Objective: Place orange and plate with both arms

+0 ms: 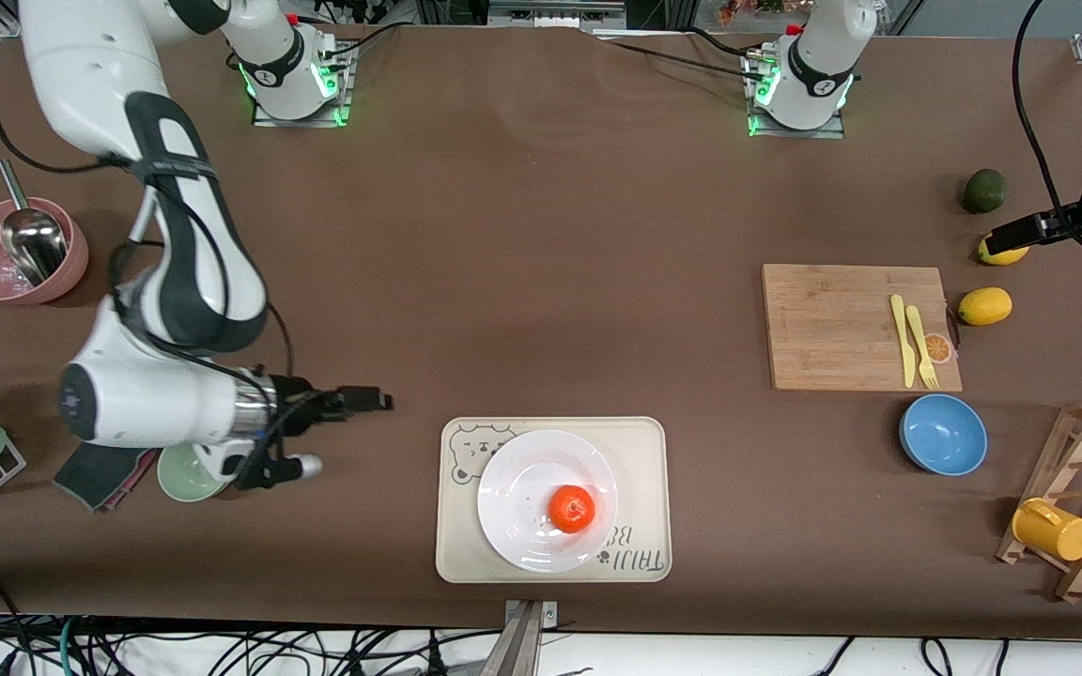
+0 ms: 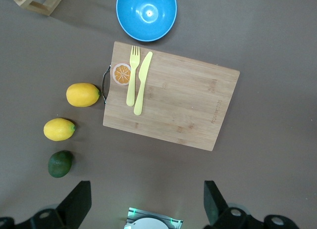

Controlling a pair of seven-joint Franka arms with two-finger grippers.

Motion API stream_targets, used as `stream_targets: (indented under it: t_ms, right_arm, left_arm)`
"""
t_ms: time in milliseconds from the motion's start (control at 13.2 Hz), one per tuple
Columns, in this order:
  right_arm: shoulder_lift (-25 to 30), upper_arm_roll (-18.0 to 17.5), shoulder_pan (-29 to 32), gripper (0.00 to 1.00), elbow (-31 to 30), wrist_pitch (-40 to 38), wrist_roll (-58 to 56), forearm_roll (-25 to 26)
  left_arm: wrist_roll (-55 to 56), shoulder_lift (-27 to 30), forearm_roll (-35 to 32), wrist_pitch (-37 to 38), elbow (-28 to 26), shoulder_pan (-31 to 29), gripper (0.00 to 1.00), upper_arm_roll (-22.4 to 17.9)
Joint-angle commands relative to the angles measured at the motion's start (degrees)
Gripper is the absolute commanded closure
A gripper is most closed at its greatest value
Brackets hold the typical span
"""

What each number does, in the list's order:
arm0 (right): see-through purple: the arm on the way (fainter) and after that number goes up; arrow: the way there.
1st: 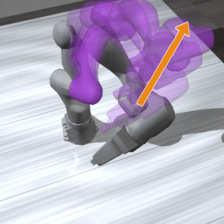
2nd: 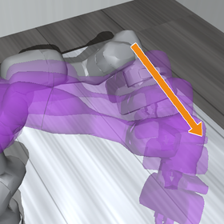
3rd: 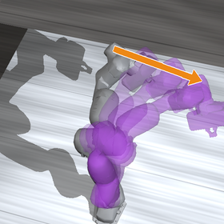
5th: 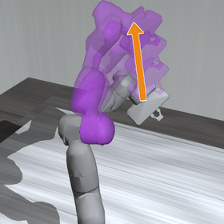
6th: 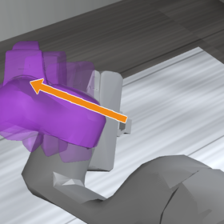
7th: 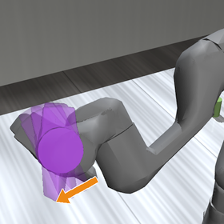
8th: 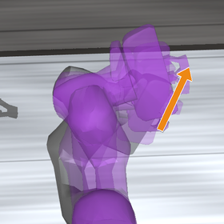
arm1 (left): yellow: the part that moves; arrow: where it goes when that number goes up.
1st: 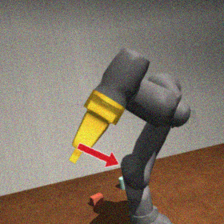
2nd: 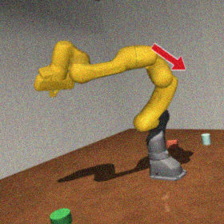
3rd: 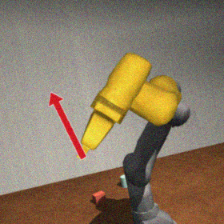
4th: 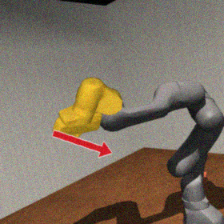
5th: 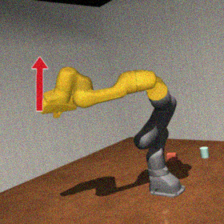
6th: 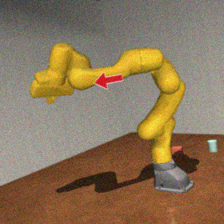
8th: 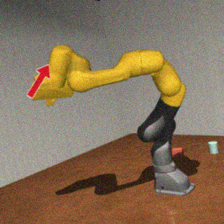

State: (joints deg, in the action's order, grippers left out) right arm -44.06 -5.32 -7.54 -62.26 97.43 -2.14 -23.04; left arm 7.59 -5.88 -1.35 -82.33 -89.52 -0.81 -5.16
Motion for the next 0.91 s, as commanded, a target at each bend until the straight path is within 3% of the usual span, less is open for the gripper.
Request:
stream_targets:
  t_ms: [0, 228, 455, 835]
  right_arm:
    - [5.5, 1.5, -0.3, 0.00, -3.2, -8.8, 0.1, 6.3]
    - [9.5, 1.6, -0.4, 0.00, -3.3, -16.6, 0.5, 13.0]
    - [13.9, 1.8, -0.7, 0.00, -5.1, -20.4, 0.7, 15.6]
    - [36.5, 3.6, -1.5, 0.00, -30.8, -11.5, 2.3, 19.6]
  left_arm:
    - [-1.0, -0.6, 0.9, 1.1, 1.4, -0.3, 0.00, 0.0]
    - [-1.0, -0.6, 0.9, 1.1, 1.5, -0.3, 0.00, 0.0]
    - [-1.0, -0.6, 0.9, 1.1, 1.5, -0.3, 0.00, 0.0]
    - [-1.1, -0.6, 0.9, 1.1, 1.4, -0.3, 0.00, 0.0]
